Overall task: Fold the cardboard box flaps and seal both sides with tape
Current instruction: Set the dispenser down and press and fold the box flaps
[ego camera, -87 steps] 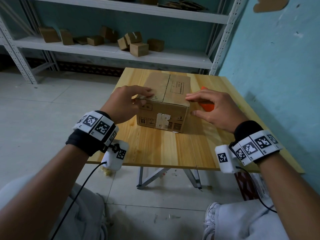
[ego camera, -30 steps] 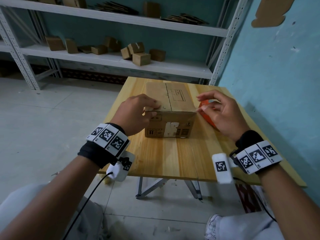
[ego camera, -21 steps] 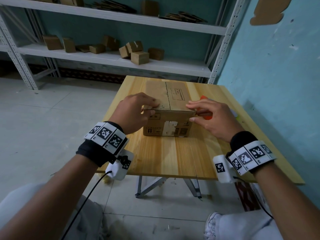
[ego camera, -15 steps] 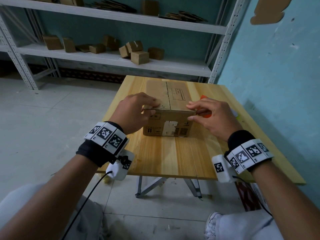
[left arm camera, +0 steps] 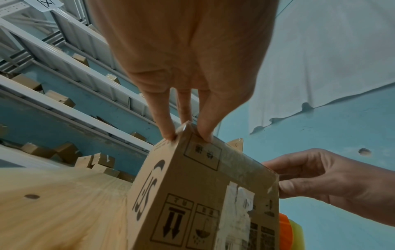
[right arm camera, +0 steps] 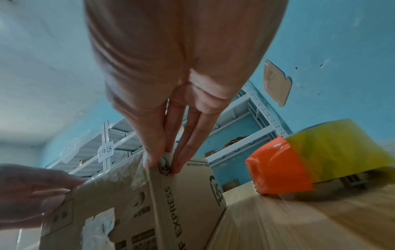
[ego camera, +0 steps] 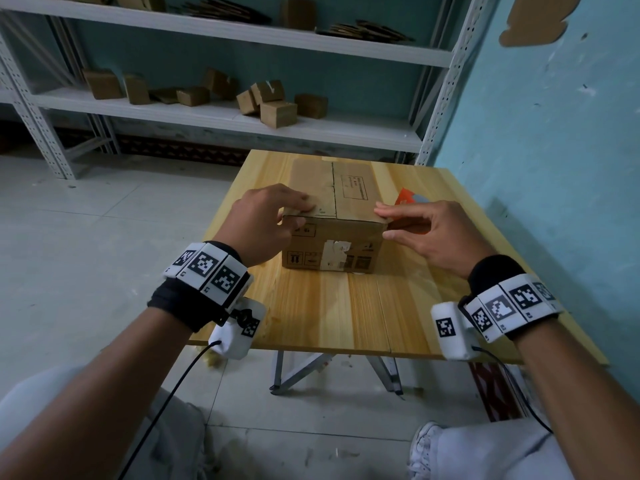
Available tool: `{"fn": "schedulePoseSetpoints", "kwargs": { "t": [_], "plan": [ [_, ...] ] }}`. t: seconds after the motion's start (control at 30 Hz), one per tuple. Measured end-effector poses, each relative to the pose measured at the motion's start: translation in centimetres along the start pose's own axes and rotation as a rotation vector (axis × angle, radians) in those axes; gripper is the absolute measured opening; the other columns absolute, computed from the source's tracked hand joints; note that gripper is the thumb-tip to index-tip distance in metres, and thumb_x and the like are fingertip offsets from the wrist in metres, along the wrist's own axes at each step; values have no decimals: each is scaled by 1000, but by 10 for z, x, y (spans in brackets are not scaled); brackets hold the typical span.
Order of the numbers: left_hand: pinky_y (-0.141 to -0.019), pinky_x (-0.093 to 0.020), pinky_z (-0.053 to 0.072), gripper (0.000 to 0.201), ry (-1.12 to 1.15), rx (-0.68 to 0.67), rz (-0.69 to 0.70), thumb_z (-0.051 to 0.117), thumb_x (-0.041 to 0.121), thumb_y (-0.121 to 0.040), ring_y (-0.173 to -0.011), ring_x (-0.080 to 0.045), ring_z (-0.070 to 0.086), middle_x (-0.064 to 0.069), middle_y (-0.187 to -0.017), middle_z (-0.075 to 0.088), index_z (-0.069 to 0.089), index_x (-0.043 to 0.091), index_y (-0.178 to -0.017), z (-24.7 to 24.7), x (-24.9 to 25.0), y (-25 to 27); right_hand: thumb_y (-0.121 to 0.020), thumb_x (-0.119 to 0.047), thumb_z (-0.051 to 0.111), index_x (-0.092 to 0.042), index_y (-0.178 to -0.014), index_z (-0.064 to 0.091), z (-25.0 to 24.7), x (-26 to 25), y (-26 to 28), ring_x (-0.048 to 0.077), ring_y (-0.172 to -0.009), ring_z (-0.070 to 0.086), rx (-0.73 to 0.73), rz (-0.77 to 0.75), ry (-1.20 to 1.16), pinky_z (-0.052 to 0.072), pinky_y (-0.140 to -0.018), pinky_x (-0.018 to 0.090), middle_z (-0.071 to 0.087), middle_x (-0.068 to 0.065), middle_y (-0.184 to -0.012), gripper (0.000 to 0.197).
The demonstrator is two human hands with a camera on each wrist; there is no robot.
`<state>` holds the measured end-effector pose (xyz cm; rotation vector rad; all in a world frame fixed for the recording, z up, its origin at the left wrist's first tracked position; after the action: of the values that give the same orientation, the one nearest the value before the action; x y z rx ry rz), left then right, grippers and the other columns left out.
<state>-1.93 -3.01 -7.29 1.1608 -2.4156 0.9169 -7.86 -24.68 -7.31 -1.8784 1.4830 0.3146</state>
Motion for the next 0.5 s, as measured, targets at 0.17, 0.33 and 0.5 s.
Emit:
{"fn": "schedulePoseSetpoints", "kwargs": {
  "t": [0.17,0.33,0.5],
  "plan": [
    [-96,-30,47,30,8,0,1,63,15,-89,-119,-13,53,8,-128,60,66,20,-119,0,-1,-1,-83,-14,73,-16,-119,68,-1,-1,0,-17,-108,55,37,-11,1,44,-92,6,65,-8,-123,36],
    [-96,-33,48,30,5,-1,8,62,15,-90,-119,-14,53,7,-128,60,65,20,-119,1,-1,-1,-83,-17,73,-15,-116,69,-2,-1,-1,-10,-109,59,57,-21,6,46,-93,9,68,-4,-121,33],
    [-95,-32,47,30,5,4,3,63,15,-89,-119,-14,53,7,-128,60,66,20,-119,0,0,-1,-85,-19,72,-12,-113,71,-2,-5,1,-7,-105,63,114,-34,17,50,-91,13,70,-2,-116,29]
  ]
}}
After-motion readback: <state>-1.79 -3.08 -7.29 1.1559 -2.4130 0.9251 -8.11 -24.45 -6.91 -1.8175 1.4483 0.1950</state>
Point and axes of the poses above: each hand's wrist, its own y-axis away from the middle knuckle, its own z-axis out of the palm, x = y × z, the point moved 9 cm from there along -y, towards the middle knuckle
